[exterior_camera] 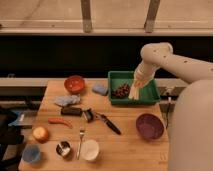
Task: Place banana in tray
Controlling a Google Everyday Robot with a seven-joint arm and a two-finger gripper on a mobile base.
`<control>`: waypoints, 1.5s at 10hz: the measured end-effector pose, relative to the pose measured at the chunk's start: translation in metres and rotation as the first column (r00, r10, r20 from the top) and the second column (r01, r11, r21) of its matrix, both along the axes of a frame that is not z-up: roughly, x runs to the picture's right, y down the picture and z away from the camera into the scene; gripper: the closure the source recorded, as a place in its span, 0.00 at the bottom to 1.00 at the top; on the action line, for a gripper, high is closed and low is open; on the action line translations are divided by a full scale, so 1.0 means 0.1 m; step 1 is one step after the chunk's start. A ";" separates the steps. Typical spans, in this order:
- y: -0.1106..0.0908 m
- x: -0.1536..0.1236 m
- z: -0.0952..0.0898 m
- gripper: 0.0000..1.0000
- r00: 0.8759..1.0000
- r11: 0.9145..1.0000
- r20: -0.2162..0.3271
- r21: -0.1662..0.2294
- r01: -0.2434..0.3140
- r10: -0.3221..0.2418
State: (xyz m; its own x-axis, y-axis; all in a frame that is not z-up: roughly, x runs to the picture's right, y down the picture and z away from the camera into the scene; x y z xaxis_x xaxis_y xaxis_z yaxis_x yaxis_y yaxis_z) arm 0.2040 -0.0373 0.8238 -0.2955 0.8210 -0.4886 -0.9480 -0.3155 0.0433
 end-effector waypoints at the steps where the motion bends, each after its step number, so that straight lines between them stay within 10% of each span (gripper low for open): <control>1: -0.15 -0.02 0.19 1.00 1.000 1.000 0.002 0.000 0.005 -0.005; 5: -0.49 0.19 0.67 1.00 0.997 0.997 -0.003 0.014 -0.071 0.071; 10: -0.39 0.75 0.72 0.76 0.969 0.969 0.003 -0.004 -0.246 0.246; 15: -0.39 0.76 0.73 0.69 0.968 0.968 0.012 -0.008 -0.251 0.251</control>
State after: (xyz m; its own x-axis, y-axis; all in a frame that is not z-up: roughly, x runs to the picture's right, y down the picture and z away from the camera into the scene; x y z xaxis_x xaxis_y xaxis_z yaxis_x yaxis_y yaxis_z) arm 0.2798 -0.0758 0.8964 -0.4851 0.7183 -0.4987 -0.8392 -0.5428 0.0343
